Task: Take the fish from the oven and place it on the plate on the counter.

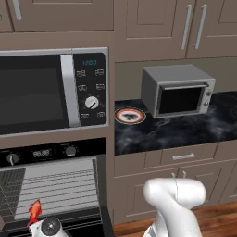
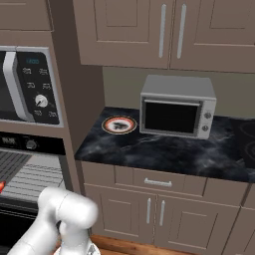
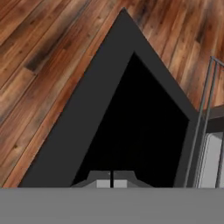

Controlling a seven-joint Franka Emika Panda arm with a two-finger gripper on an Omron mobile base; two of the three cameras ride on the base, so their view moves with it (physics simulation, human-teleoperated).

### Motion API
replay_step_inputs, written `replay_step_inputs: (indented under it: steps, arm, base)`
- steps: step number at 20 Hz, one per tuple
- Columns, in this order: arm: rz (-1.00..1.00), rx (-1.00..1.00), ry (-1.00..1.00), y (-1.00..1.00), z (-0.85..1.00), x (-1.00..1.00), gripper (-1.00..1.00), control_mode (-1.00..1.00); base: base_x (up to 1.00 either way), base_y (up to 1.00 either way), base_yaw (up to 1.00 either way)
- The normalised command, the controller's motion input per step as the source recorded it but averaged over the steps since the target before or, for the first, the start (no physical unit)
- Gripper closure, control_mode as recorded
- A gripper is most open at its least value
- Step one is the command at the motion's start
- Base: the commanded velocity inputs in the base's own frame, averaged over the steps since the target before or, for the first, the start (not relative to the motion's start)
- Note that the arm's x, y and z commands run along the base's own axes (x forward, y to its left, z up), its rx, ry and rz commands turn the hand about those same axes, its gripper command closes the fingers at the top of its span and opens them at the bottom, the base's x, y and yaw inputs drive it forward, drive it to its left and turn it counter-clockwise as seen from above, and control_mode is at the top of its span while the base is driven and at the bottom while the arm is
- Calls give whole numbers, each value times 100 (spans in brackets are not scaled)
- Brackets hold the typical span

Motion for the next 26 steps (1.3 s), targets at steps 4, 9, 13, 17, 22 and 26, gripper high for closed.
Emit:
replay_step_inputs:
  steps: [4, 9, 13, 17, 22, 26]
  arm:
    - [0, 14, -12, -16, 100, -65, 100, -100]
    - [-6, 13, -5, -11, 100, -26, 100, -100]
    - [-11, 14, -1, -17, 100, -2, 100, -100]
    - [-18, 11, 0, -10, 100, 0, 100, -100]
    - [-28, 1, 7, 0, 82, 8, 100, -100]
    - [-38, -5, 36, 0, 54, 25, 100, -100]
  base:
    - [0, 0, 0]
    - [0, 0, 0]
    - [0, 0, 0]
    - [0, 0, 0]
    - [0, 0, 0]
    - [0, 0, 0]
